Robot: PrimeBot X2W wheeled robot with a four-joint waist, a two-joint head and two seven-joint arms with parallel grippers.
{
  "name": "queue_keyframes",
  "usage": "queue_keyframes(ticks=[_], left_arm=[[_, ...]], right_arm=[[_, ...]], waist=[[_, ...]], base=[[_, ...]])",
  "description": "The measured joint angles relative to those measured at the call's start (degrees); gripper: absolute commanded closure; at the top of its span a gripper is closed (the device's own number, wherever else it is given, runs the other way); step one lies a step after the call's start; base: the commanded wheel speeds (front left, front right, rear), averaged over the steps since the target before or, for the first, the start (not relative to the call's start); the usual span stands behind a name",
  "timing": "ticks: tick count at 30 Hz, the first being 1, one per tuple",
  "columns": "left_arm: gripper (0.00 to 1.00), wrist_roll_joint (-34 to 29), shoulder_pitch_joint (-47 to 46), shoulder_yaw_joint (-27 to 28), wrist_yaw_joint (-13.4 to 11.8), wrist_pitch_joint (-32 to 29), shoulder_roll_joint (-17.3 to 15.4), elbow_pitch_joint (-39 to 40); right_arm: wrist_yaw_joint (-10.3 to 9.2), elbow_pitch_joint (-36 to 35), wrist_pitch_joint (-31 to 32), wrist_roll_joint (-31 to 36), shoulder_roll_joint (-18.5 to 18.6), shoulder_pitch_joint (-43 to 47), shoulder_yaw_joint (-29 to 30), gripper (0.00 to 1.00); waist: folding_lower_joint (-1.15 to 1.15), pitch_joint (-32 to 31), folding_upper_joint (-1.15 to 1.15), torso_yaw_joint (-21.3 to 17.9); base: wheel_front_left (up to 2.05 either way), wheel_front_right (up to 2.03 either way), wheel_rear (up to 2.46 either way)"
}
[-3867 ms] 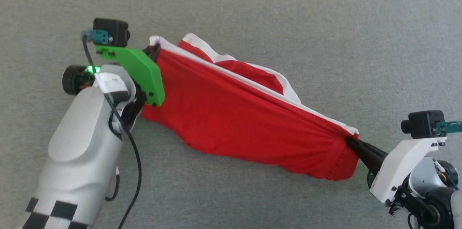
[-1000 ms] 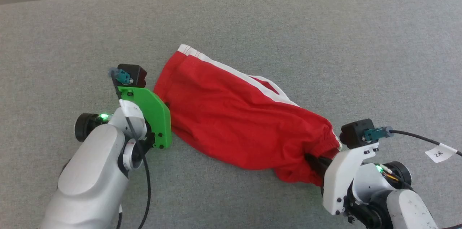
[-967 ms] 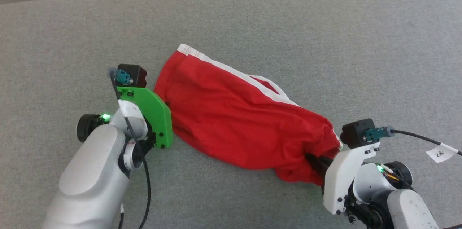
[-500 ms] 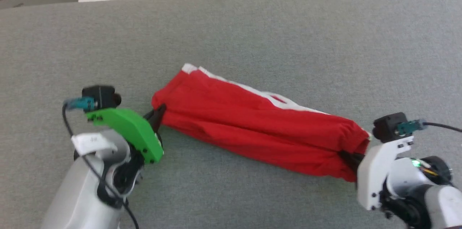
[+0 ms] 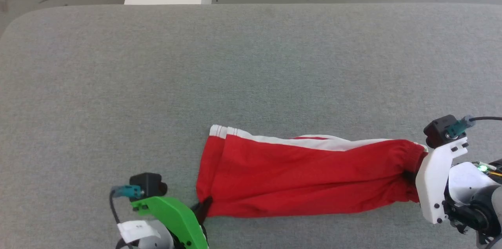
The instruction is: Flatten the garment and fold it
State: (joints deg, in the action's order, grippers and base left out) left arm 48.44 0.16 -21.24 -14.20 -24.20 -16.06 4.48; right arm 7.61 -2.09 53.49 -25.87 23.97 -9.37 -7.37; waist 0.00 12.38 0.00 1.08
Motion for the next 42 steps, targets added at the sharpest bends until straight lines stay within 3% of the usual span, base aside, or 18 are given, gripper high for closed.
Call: queue_keyframes(ticks=[1,2,3,7,12,17,20,26,32,40,41,42], left_arm=[[1.0,0.0,0.1,-0.5,0.0,-0.3,0.2,-0.7],[0.63,0.0,0.1,-0.9,0.0,-0.6,0.3,-1.3],[0.0,0.0,0.0,-1.0,0.0,-0.7,0.4,-1.6],[0.0,0.0,-0.5,-0.4,0.1,-0.4,0.5,-2.1],[0.0,-0.7,-2.7,3.2,0.0,3.3,-0.5,-0.2],[0.0,-6.1,-5.7,6.9,0.1,13.1,-2.7,1.0],[0.0,-11.3,-6.6,7.4,1.8,20.9,-4.5,1.5],[0.0,-19.4,-7.5,7.9,2.9,35.9,-5.4,-1.7],[0.0,-22.5,-7.6,8.2,2.8,38.5,-3.6,-3.1],[0.0,-23.0,-7.6,9.1,3.4,38.7,-1.3,-4.3],[0.0,-23.2,-7.6,9.2,3.6,38.7,-1.1,-4.4],[0.0,-23.2,-7.6,9.3,3.8,38.7,-0.8,-4.6]], right_arm=[[0.0,0.9,-0.2,0.0,0.0,-0.2,-0.2,0.84],[0.0,1.7,-0.6,-0.1,0.0,-0.3,-0.5,0.5],[0.0,2.3,-0.9,-0.3,0.0,-0.4,-0.5,0.0],[-0.01,3.0,-3.5,-0.6,-0.5,0.0,1.6,0.0],[-0.03,-2.4,-7.7,-0.8,-6.4,4.4,8.2,0.0],[-0.03,-7.9,-10.0,2.3,-14.0,9.9,14.5,0.0],[-0.04,-8.6,-10.7,5.3,-17.8,10.6,17.2,0.0],[-0.03,-5.0,-8.9,10.5,-19.6,8.3,17.0,0.0],[-0.03,0.4,-4.5,15.2,-19.7,4.3,17.2,0.0],[-0.04,5.7,-3.0,15.1,-18.9,2.3,14.1,0.0],[-0.05,6.0,-2.8,14.6,-18.6,2.0,14.0,0.56],[-0.05,6.1,-2.8,14.2,-18.2,1.8,13.5,0.85]], waist=[[0.0,-0.1,0.0,0.3],[0.0,-0.2,0.0,0.5],[0.0,-0.3,0.0,0.7],[0.0,-1.1,0.0,1.5],[0.0,-2.3,0.0,1.6],[0.0,-3.2,0.0,0.6],[0.0,-3.3,0.0,-0.3],[0.0,-2.1,0.0,-0.8],[0.0,-0.6,0.0,0.4],[0.0,1.2,0.0,2.3],[0.0,1.4,0.0,2.5],[0.0,1.6,0.0,2.7]], base=[[0.0,0.0,0.0],[0.0,0.0,0.0],[0.0,0.0,0.0],[0.0,0.0,0.0],[0.0,0.0,0.0],[0.0,0.0,0.0],[0.0,0.0,0.0],[0.0,0.0,0.0],[0.0,0.0,0.0],[0.0,0.0,0.0],[0.0,0.0,0.0],[0.0,0.0,0.0]])
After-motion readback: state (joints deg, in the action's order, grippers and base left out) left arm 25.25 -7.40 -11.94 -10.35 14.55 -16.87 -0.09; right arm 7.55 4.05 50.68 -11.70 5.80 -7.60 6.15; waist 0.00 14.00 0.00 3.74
